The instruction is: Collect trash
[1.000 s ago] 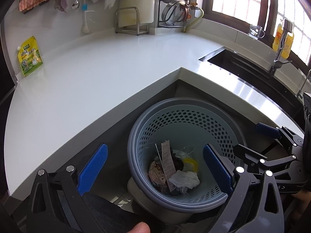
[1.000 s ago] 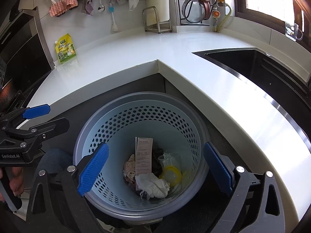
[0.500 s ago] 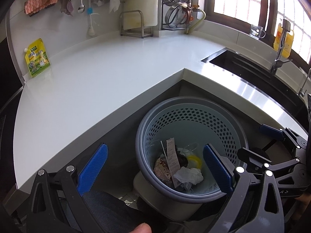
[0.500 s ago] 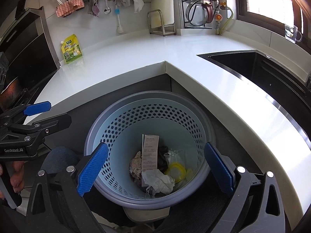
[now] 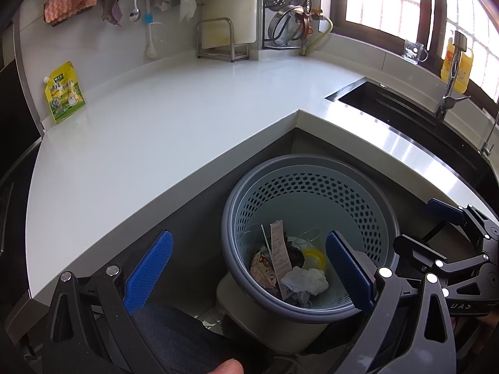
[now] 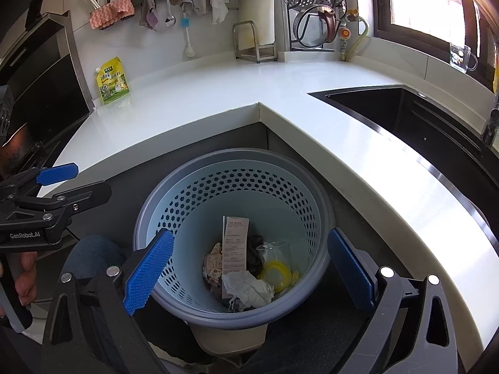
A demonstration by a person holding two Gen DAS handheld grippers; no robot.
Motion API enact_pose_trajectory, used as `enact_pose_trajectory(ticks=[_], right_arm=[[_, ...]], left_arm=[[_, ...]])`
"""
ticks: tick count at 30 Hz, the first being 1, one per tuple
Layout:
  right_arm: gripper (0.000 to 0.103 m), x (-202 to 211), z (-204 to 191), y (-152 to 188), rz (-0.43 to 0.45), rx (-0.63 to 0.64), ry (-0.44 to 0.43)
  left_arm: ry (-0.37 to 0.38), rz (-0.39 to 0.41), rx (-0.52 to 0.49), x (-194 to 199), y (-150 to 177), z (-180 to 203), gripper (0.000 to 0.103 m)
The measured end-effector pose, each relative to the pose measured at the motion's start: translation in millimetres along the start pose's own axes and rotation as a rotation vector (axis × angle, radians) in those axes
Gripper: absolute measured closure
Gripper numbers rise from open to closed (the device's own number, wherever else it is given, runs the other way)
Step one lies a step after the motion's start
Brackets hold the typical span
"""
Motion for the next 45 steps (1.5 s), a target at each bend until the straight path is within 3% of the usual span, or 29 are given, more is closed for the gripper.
enact_pose_trajectory(ticks=[31,45], right_arm=[[0.009,3.5,-4.4,8.3,0.004,0.0,-0.002],[0.009,3.4,-5.6,10.1,0.0,0.003,-0.002]], left_arm=[[-0.04,0.017,-0.032,7.0,6.1,2.1,0.007],[-0.017,0.01,-0.031,5.8,7.5,2.5,0.007]])
Point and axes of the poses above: each gripper's, at about its wrist camera, not at the fingertips, and x roughly against the way its jaws point, z to its right, y to its underside, the point moved 4 cm from there along -x, roughly the way its jaws point, and after that the axes turned 10 degrees about -x, right-handed, at the moved point
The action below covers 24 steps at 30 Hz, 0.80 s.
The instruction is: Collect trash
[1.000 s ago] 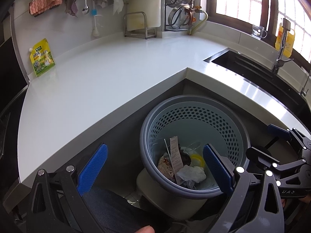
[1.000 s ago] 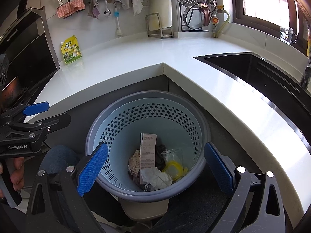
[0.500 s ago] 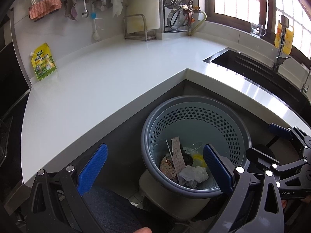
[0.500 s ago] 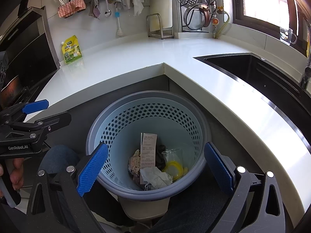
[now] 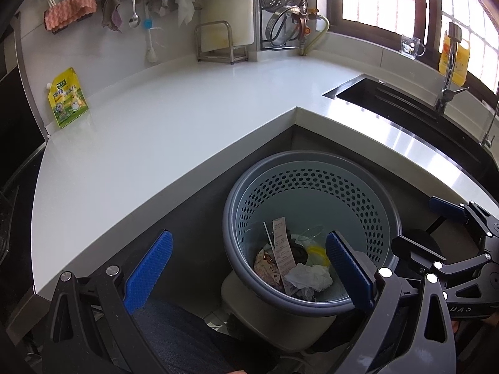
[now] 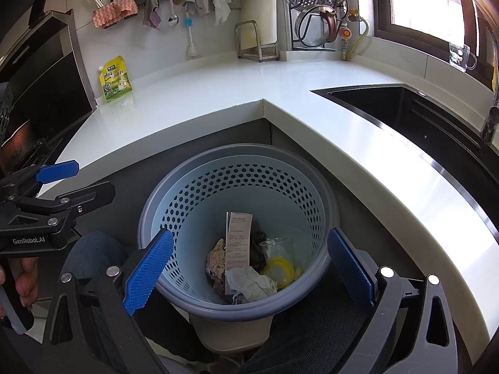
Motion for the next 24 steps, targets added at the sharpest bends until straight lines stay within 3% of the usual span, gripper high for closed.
enact_pose_trajectory(ticks=[24], right_arm=[[0.009,-3.9,-0.8,0.5,-0.009,-0.001,0.001]], left_arm=[[0.008,0.011,0.008,1.6,-0.8,1.0,0.007]])
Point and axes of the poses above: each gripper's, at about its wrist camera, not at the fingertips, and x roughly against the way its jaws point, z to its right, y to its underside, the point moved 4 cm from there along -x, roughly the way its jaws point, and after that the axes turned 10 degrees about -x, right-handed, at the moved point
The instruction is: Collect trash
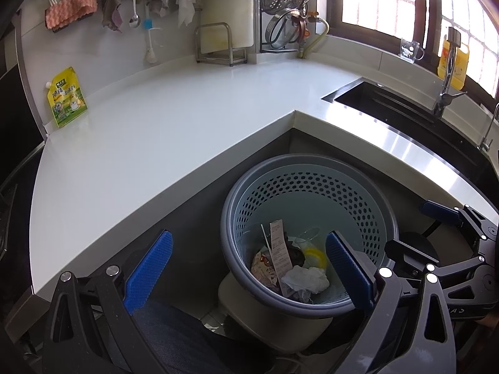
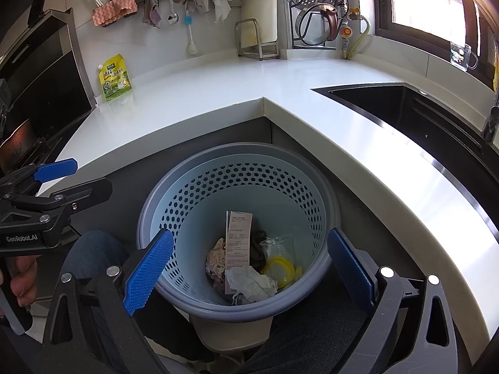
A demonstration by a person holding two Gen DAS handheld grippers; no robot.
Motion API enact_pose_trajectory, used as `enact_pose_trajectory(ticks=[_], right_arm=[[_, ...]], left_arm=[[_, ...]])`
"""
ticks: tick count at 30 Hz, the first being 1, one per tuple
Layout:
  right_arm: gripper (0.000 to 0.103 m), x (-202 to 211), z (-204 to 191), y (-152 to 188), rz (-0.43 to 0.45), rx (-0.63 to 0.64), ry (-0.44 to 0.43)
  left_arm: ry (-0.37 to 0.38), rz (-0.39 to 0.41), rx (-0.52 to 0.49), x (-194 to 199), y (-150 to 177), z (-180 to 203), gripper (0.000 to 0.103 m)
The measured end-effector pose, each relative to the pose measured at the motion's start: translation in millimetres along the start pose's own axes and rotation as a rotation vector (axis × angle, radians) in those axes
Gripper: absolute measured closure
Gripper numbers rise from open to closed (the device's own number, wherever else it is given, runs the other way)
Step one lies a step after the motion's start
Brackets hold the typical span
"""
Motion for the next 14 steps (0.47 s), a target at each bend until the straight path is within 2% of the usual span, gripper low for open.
enact_pose_trajectory(ticks=[6,10,14], right_arm=[[0.009,-1.5,1.3,0.5,-0.004,-0.004,0.001],[0.009,-0.5,2.7,0.3,0.0,-0.009,0.001],[0.009,-1.0,3.3,1.3,-0.001,-0.009,-0.002]], left_arm=[[-0.008,0.001,0.003,1.0,-0.7,-2.5,0.007],[0.027,0.013,0.011,2.9,-2.1,-1.9,0.007],[0.022,0.014,0.01,3.0,-1.7,-1.4,0.007]])
Point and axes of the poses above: each gripper's, at about its wrist camera, not at the fingertips, and x roughly against the way its jaws point, z to its right, y to its underside, the point moved 4 cm from there along -x, roughly the way its jaws point, and after that the axes turned 10 degrees about -x, right-handed, at the moved point
